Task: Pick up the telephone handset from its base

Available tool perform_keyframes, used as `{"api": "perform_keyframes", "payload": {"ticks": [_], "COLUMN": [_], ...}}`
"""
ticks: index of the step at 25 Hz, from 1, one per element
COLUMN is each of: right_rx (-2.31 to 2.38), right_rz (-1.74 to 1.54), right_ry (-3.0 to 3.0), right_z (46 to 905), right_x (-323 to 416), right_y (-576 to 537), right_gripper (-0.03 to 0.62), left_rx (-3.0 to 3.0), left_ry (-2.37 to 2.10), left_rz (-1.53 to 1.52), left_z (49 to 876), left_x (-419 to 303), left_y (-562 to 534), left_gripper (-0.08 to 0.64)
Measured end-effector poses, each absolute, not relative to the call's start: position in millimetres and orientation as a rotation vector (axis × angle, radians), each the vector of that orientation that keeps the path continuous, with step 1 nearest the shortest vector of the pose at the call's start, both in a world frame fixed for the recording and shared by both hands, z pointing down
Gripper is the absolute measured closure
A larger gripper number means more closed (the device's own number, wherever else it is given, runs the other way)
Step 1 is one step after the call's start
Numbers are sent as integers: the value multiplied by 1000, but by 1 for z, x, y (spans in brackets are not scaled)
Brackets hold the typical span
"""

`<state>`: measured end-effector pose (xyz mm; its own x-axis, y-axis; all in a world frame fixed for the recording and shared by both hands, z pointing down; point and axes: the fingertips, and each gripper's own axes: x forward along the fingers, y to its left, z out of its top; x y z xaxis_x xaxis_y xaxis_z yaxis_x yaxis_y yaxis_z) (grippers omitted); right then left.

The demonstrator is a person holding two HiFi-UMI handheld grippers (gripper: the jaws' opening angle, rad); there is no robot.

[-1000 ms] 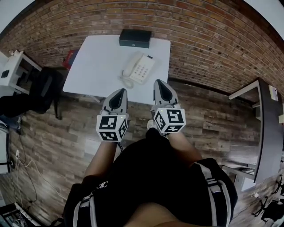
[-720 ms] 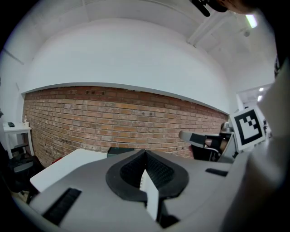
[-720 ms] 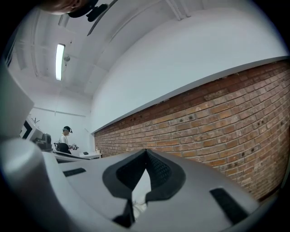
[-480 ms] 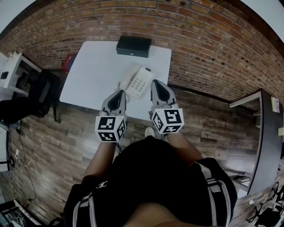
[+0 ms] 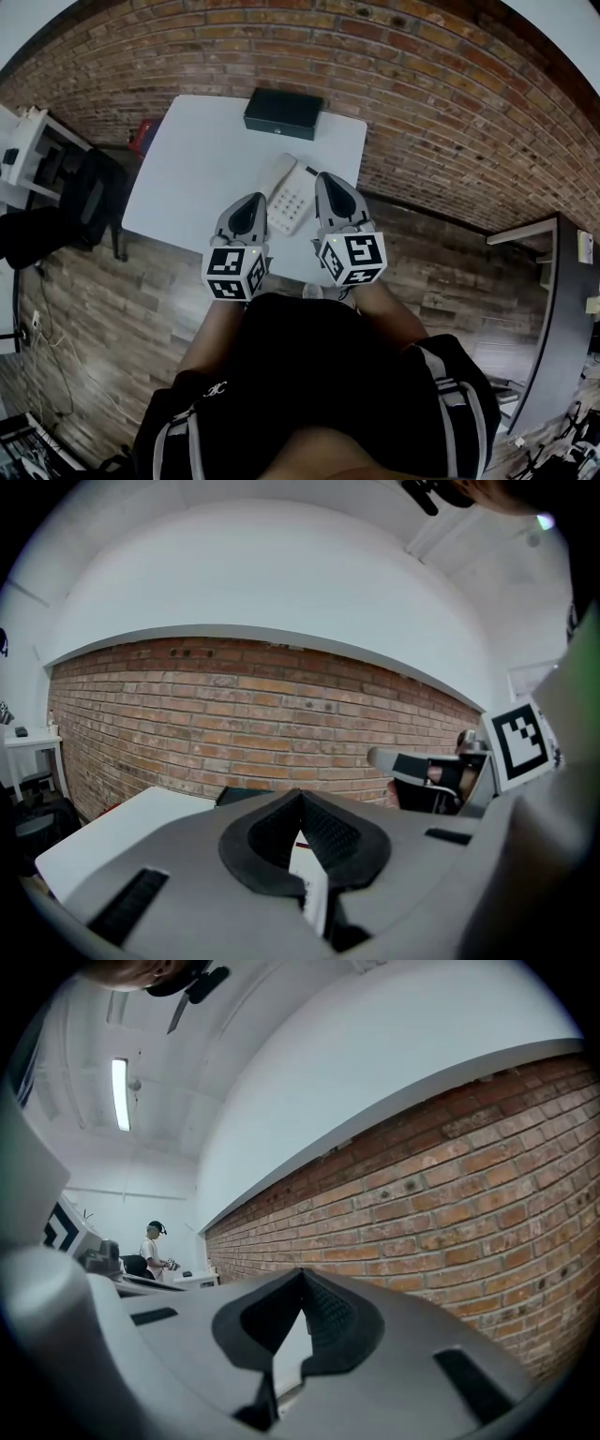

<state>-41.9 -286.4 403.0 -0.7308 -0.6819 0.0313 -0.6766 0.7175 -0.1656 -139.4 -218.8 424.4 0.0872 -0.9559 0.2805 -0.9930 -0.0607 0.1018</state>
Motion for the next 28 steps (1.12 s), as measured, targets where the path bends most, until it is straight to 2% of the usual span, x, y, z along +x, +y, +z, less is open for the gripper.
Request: {"api": "perform_keyframes", "payload": {"ticks": [15,28], "right_rx": [-1278,-1420], "right_rz": [-332,-346], "right_ry": [2846,2808], "right_z": [420,429], "right_x": [-69,-46], "right_y": [-323,-325], "right_gripper": [595,595], "left_rx": [2126,2096], "left_ry": [-1709,-1626], "left_rz": [379,574], "left_z": [477,529], "left_x": [-186,-201], "left_y": [-268,-291], "left_gripper": [561,561]}}
